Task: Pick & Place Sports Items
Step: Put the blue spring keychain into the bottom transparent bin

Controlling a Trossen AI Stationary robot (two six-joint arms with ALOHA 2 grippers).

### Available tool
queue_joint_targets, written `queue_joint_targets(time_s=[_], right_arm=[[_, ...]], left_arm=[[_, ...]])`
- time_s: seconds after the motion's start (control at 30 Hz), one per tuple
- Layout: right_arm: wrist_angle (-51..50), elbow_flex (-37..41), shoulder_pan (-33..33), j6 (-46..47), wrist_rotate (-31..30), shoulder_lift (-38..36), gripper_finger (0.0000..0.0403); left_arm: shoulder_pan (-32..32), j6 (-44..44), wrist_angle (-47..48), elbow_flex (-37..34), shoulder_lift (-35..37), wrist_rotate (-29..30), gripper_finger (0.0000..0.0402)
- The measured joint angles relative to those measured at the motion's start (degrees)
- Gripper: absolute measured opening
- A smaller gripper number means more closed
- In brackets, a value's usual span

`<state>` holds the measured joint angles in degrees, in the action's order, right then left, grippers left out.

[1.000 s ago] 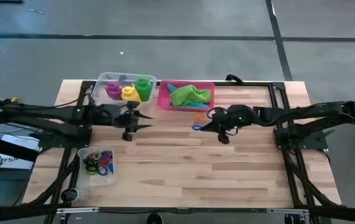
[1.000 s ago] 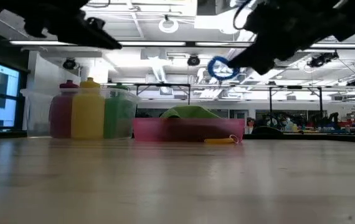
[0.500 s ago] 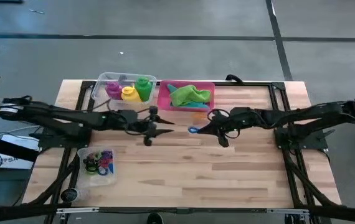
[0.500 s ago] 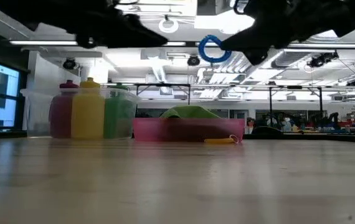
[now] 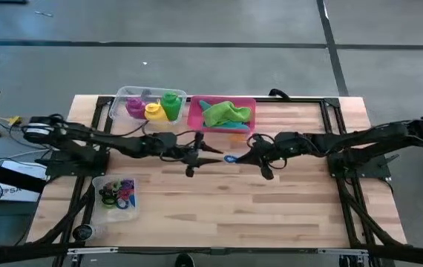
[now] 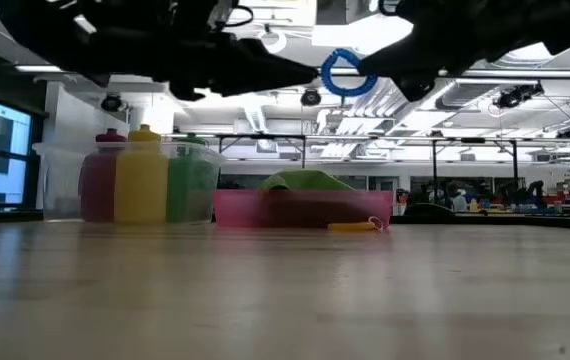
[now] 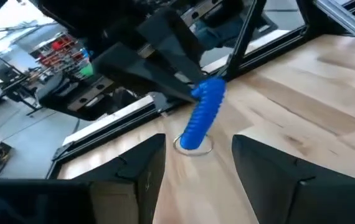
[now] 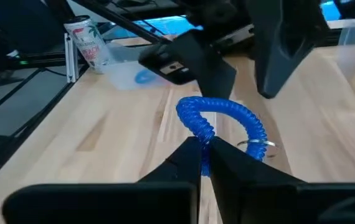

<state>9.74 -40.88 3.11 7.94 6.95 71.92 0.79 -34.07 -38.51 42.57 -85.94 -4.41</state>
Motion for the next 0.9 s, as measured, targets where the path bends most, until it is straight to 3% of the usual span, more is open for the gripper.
queue_joint_targets(time_s=[0.23, 0.7, 0.9], right_arm=[[0.7, 0.0, 0.0, 0.0, 0.0, 0.0, 0.0000], [13.0, -0.1, -0.5, 0.2, 2.2, 7.4, 0.0000], [12.9, -0.1, -0.5, 1.1, 2.2, 8.0, 0.0000]], left_arm=[[-0.3, 0.5, -1.9, 0.0, -0.3, -0.3, 0.0148], [-0.3, 0.7, -3.6, 0.0, -0.3, -2.7, 0.0148], [-0.3, 0.7, -3.2, 0.0, -0.3, -2.7, 0.0111]])
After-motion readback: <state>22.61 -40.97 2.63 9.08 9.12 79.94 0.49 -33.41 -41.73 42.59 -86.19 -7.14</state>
